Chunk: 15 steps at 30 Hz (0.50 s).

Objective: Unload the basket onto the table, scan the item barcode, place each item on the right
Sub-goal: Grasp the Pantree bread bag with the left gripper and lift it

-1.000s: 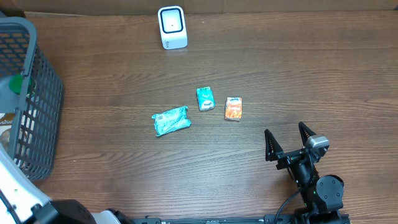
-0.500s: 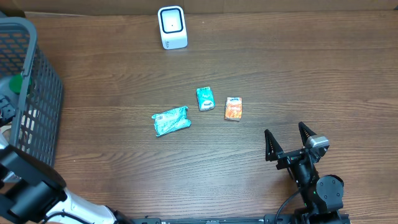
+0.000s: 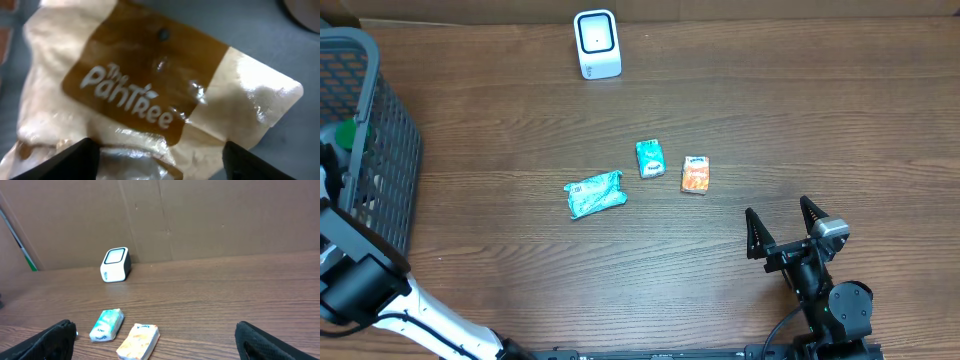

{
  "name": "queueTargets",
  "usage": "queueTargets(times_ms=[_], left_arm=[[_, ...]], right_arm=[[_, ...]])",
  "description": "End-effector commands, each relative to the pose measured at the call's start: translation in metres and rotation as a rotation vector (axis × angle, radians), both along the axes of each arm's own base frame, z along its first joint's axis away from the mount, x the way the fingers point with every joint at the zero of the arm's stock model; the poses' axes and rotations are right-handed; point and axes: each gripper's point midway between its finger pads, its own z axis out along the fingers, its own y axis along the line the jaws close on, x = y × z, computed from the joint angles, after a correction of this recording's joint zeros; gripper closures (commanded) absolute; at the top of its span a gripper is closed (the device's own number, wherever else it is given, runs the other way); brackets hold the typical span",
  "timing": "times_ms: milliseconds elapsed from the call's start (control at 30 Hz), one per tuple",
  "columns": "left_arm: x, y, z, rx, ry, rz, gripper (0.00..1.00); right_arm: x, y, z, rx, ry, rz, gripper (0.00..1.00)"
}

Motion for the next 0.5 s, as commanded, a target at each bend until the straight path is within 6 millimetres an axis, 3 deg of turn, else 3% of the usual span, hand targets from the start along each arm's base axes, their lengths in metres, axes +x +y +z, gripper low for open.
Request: queueTargets(times_ms=[0, 200, 467], left_arm=[[0.009, -0.007, -0.019, -0.022, 0.043, -0.077, 0.14], [0.007, -0.014, -0.043, -0.063, 0.085, -0.087, 0.13], [0.007, -0.021, -0.058, -0.11, 0.088, -0.093, 0.31]], right_arm=[[0.0, -0.001, -0.002, 0.004, -0.002, -0.004, 0.0], [0.0, -0.001, -0.002, 0.004, -0.002, -0.004, 0.0], [0.0, -0.001, -0.002, 0.004, -0.002, -0.004, 0.0]])
